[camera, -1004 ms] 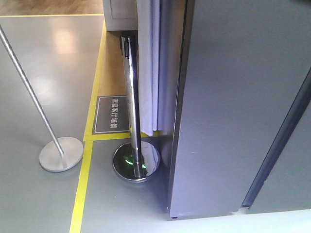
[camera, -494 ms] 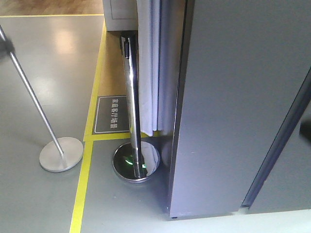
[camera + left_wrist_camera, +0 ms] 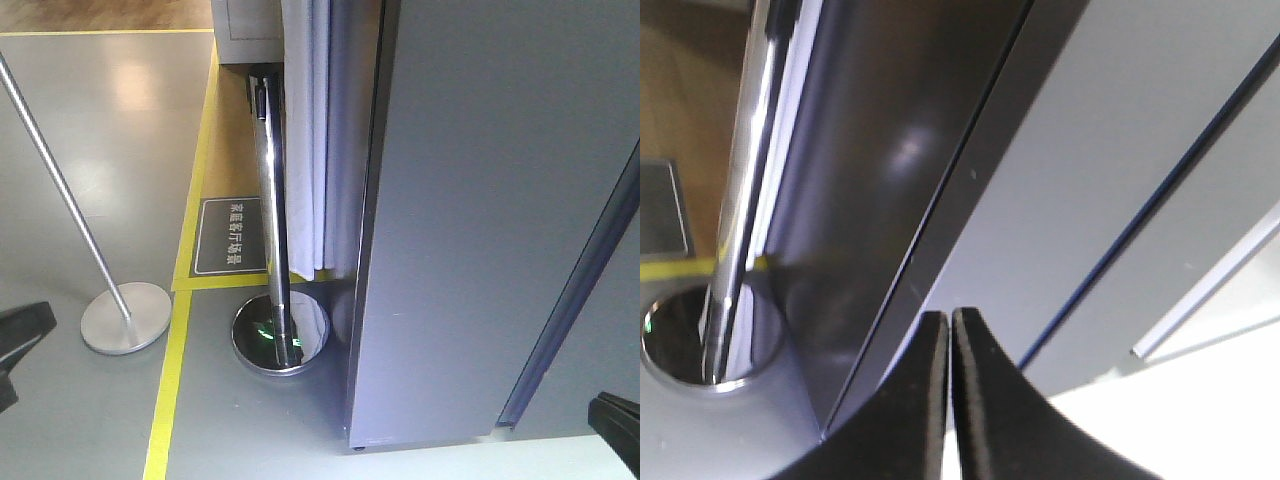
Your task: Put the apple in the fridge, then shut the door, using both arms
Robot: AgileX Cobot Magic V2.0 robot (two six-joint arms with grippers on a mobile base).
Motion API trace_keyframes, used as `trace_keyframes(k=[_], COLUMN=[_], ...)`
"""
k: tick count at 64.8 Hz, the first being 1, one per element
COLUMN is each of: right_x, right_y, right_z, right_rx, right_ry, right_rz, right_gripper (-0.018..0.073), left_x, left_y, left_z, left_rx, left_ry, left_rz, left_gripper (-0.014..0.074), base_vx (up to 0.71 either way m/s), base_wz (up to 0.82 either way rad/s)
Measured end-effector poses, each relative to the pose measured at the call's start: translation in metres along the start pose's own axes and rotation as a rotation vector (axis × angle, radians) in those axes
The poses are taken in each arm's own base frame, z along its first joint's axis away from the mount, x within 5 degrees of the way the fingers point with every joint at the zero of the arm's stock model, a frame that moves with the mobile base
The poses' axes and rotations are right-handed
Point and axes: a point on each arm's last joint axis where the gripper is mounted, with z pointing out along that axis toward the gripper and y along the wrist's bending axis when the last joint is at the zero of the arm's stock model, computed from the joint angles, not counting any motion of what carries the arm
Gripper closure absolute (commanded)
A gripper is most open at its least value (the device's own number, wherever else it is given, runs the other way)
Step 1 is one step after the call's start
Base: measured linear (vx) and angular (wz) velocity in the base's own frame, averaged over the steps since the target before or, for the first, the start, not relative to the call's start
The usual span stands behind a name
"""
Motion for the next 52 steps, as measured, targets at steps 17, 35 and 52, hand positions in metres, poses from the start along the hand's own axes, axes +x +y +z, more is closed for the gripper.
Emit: trace_keyframes(k=[17,35,52], right_x=[0.0002,0.0005,0.0005], right_y=[0.0002,0.0005,0.0005], right_z=[0.0000,0.0000,0.0000], right_rx=[-0.002,-0.006,-0.006], right_ry=[0.002,0.005,0.006], right_rz=[0.000,0.000,0.000], right_gripper=[0.0562,0.0562,0.0562], left_x=[0.0016,0.0034,0.0036], left_y=[0.0003,-0.0007,-0.0026], left_z=[0.0002,0.0003,0.0003], left_rx=[0.003,0.017,0.038], left_ry=[0.006,0.017,0.020], left_rz=[-0.003,-0.005,-0.035], left_gripper=[0.0605,0.0605,0.0605], base_vx=[0.00,0.00,0.00], base_wz=[0.00,0.00,0.00])
